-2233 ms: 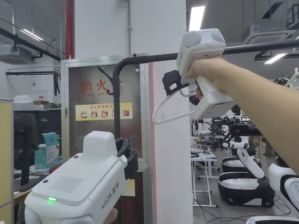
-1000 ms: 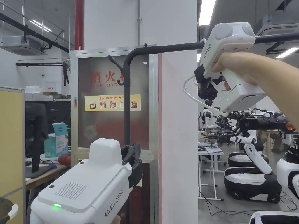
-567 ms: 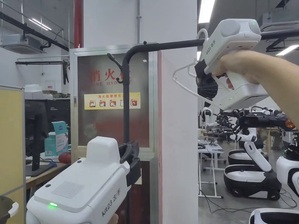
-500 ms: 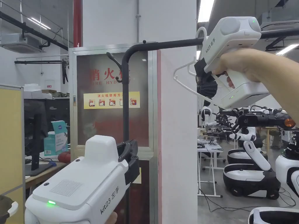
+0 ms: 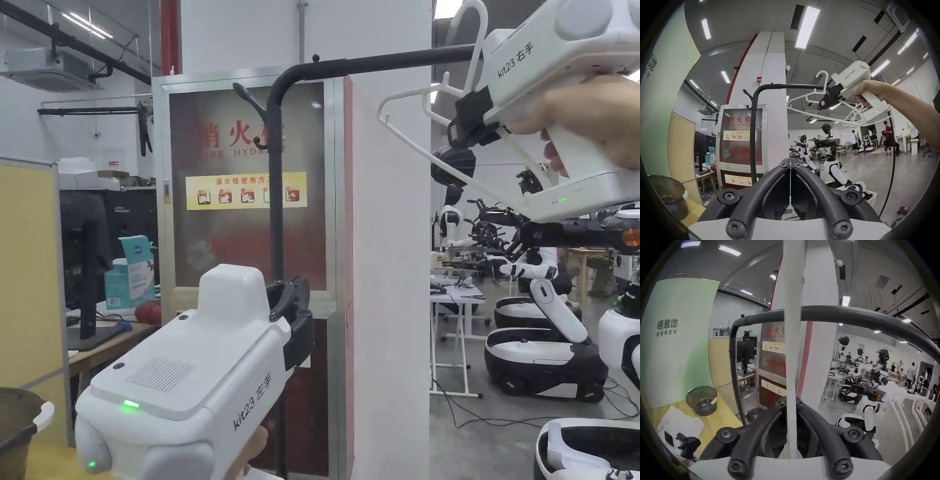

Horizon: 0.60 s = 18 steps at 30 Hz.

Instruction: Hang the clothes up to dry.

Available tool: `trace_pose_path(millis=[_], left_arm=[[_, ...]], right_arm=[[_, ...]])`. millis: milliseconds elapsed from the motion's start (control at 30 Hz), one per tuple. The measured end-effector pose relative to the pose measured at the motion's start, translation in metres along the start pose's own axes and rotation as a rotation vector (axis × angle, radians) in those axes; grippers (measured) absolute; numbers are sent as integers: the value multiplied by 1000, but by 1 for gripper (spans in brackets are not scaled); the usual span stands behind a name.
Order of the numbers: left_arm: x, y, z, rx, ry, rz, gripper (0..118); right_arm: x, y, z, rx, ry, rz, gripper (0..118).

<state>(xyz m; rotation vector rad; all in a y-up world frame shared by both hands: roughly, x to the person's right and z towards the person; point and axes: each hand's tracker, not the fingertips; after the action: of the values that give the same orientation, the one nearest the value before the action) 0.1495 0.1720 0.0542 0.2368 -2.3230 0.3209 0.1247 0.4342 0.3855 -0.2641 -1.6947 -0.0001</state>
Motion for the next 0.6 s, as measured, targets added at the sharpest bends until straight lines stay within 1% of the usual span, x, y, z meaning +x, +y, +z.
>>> trace_pose_path(millis=[33, 67, 100, 133, 167, 200, 267, 300, 333, 400, 467, 500, 533, 567, 600], left_arm=[[1, 1, -2, -2, -4, 0, 0], [2, 1, -3, -5, -3, -2, 0], [4, 2, -5, -1, -2, -4, 0], [6, 4, -6, 2, 4, -2, 0], [8, 5, -7, 10, -4, 2, 0], [10, 7, -7, 13, -17, 3, 0], [15, 7, -8, 18, -26, -4, 0], [18, 6, -9, 18, -26, -7, 0], [21, 3, -11, 16, -33, -12, 0], [26, -4, -15, -5, -50, -22, 0], [32, -17, -21, -34, -62, -36, 0], [34, -26, -24, -53, -67, -41, 0], [36, -36, -27, -67, -80, -35, 0], [37, -48, -29, -97, -108, -28, 0], [38, -61, -28, -118, -133, -32, 0]], right_arm=[[-4, -8, 6, 6, 0, 18, 5], [-4, -6, 9, 73, 10, 99, 5], [-4, -16, 11, 30, 13, 59, 5], [-4, -24, 15, 56, 6, 43, 5], [-4, -31, 18, 65, 18, 43, 5], [-5, -39, 21, 51, 19, 21, 5], [-12, -56, 32, 170, -16, 105, 5], [-13, -70, 34, 153, -24, 81, 5], [-15, -84, 36, 152, -25, 95, 5], [-20, -119, 42, 226, -27, 120, 5], [-24, -157, 40, 179, -15, 100, 5], [-25, -180, 37, 182, -11, 98, 5], [-27, -206, 34, 179, -11, 66, 5], [-33, -229, 32, 192, -32, 85, 5], [-35, -247, 25, 156, -35, 81, 5]])
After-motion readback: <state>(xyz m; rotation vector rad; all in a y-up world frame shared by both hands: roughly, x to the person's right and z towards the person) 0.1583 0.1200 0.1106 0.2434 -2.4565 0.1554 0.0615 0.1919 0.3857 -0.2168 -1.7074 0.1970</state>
